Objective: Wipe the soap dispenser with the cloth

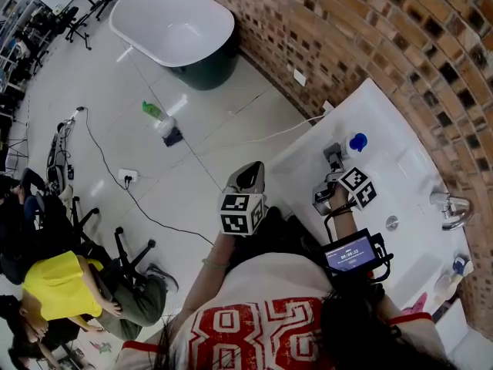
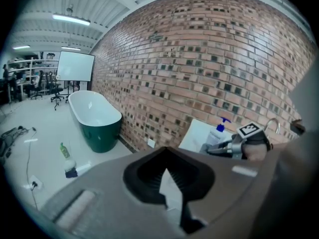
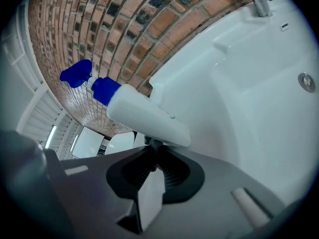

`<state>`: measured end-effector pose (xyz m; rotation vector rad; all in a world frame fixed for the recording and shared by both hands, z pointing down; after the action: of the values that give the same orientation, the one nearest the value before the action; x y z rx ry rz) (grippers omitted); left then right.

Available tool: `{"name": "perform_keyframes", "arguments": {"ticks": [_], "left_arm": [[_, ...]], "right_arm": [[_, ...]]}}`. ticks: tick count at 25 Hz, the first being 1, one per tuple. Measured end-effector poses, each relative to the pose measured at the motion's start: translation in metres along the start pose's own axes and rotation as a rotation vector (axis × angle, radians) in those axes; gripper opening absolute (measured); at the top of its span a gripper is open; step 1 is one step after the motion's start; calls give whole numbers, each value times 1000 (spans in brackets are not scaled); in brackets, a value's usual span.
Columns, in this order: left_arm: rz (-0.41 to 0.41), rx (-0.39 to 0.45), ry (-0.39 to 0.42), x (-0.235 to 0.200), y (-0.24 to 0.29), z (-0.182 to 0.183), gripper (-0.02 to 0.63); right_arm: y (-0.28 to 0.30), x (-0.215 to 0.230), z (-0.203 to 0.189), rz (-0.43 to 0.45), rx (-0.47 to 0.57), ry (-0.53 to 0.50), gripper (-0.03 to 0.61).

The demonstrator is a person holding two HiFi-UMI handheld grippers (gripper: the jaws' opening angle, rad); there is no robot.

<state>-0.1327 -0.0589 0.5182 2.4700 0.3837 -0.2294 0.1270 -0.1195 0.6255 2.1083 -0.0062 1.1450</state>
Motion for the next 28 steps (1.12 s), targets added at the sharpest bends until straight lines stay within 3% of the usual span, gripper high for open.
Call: {"name": "perform_keyframes", "arguments": {"ticks": [4,8,12,17,24,28], "left_arm": [[3,3,-2,-3,-1,1,3],[-7,7,1,-4,-1,3,3],[-29,10,12,2,2,5,3],[-78,10,40,21,10,9,3],[-144,13,82,47,18,12,3],[-167,14,98,59,19,13,3]], "right_arm": [[1,5,-3,-17,-6,0,46],[-5,-10,-5,45,-19,-40,46],[-20,-50,-18,133,-30,-266,46],[-44,-94,-26,180,-11,-546,46],[-73,-117,-36,246,62,-814,48],[-85,-116,-38,259,92,-882,48]]}}
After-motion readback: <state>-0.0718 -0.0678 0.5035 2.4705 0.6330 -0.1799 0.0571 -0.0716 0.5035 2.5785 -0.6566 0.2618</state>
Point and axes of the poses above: the fingertips, and each gripper's own axes: y forward along the fingers, x to its right, z out of its top, the point moved 5 cm from there along -y, backward along the fingers, and after that the axes turned 4 degrees about -x, right-handed, at the moved point
